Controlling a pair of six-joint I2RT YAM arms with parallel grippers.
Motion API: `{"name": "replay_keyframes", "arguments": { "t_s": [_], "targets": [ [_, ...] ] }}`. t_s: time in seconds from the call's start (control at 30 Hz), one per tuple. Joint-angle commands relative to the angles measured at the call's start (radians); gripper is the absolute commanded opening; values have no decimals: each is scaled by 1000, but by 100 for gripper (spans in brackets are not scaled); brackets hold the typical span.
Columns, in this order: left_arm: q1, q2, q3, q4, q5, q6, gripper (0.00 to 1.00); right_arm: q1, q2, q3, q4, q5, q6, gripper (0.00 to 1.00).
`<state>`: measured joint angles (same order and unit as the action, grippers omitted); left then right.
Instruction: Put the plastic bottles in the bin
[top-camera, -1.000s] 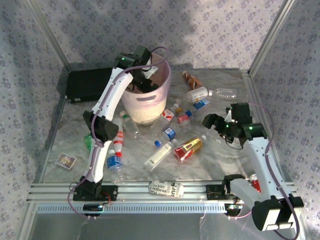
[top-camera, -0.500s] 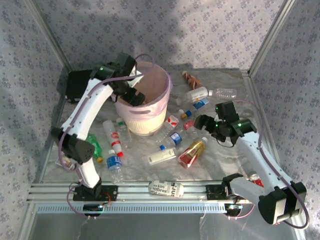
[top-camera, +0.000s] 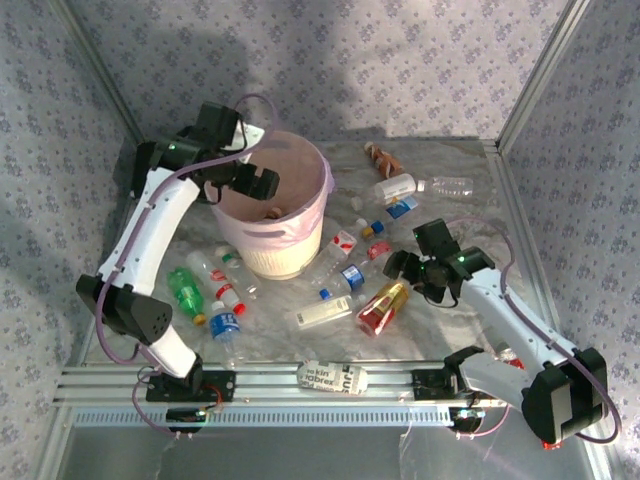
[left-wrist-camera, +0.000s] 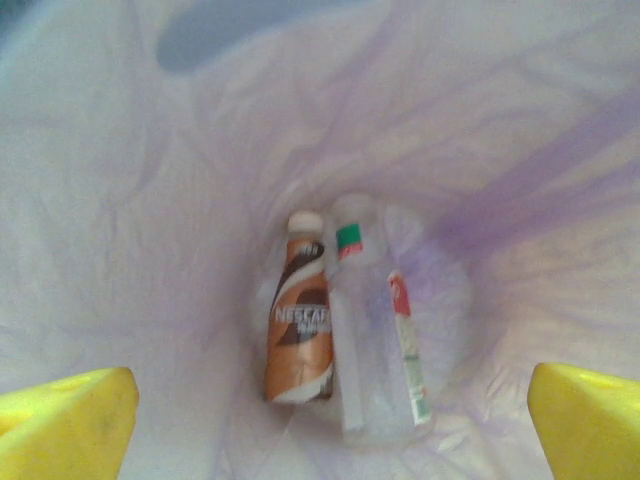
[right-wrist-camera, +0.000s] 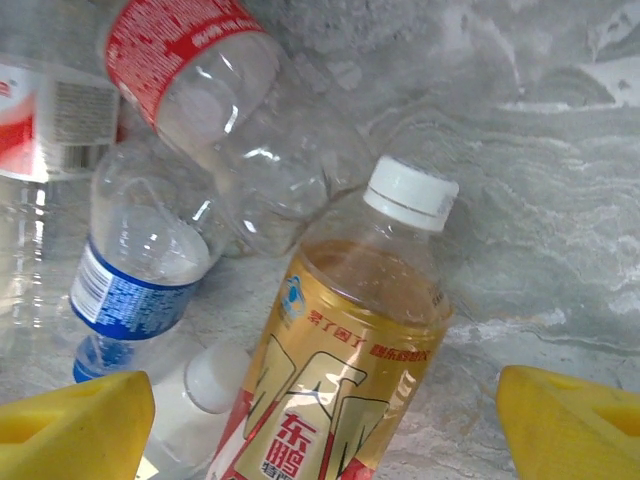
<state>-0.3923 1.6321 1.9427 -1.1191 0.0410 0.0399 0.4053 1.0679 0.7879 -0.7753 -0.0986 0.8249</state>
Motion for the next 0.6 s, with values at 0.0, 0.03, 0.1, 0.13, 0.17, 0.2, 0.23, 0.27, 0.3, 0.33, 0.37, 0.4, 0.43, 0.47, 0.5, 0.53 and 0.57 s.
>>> {"name": "replay_keyframes", "arguments": {
  "t_s": [0.0,0.03,0.1,0.13,0.17,0.2,0.23,0.27,0.3,0.33,0.37,0.4,0.43,0.47,0.5,0.53,0.57],
  "targets": [
    [12,-7,67,47,63,-25,100,24,16,-23,35,22,48,89],
    [13,-11,75,46,65,-25,100,31,36,-24,46,20,49,89],
    [16,-27,87,48,58,-25,100,41,75,-28,64,16,48,88],
    [17,-35,102,42,56,-28,100,44,93,-32,75,15,49,87],
    [17,-42,119,31,56,-30,100,46,111,-37,91,11,50,87],
    [17,-48,134,21,58,-30,100,47,124,-42,103,9,51,87],
    [17,-56,151,5,57,-31,100,50,140,-47,115,10,52,87],
    [15,-65,161,-11,59,-36,100,52,155,-52,124,12,52,86],
    [14,-78,165,-21,61,-39,100,53,168,-53,128,14,52,86],
    [10,-97,158,-32,59,-41,100,55,180,-57,132,16,52,86],
    [5,-119,143,-37,57,-49,100,55,192,-59,137,17,52,86],
    [0,-142,121,-39,57,-55,100,54,201,-63,140,19,52,86],
    [-7,-172,89,-38,56,-66,100,53,210,-65,147,20,52,85],
    [-16,-206,49,-27,57,-79,100,52,218,-67,153,22,51,83],
    [-23,-236,16,-14,61,-96,100,53,225,-69,157,24,48,82],
    [-33,-273,-47,3,70,-113,100,52,233,-66,157,28,46,79],
    [-44,-306,-91,17,78,-133,100,52,241,-65,157,33,41,77]
  ]
}}
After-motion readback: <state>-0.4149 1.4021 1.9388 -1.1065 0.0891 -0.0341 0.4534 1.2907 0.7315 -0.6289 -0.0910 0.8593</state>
